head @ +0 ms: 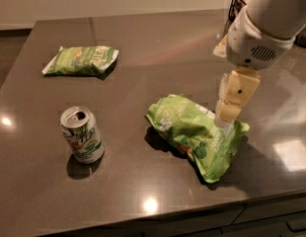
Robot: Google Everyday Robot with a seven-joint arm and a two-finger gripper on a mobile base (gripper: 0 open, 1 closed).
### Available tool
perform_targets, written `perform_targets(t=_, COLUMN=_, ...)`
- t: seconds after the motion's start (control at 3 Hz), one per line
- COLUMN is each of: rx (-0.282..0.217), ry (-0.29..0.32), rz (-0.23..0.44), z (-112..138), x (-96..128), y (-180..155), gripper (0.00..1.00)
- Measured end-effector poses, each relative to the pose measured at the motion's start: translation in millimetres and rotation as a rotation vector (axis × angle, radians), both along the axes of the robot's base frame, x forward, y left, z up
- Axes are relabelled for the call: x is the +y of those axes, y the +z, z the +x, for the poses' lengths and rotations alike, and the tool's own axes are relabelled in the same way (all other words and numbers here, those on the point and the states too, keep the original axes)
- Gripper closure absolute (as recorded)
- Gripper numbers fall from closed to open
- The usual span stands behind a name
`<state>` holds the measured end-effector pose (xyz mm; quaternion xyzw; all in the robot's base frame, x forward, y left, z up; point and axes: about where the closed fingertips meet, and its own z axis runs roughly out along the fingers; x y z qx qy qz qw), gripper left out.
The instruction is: Pick green rice chip bag
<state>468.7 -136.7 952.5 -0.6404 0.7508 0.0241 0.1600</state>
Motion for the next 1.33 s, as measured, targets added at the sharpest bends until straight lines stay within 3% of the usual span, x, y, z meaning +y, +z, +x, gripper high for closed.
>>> perform_targets(t=0.33, rx=0.021, ry=0.085, rz=-0.009, z=-4.8, x=33.2, y=-18.8, gripper=0.00)
perform_targets(t=1.0, rx=0.040, ry=0.198, rz=-0.033, z=-11.3, x=63.5, y=-62.0, gripper=0.00)
perform_targets(t=1.33, rx=0.035, ry=0.237, rz=-0.032, z=-10.5, x=69.4, y=-72.1, gripper=0.21)
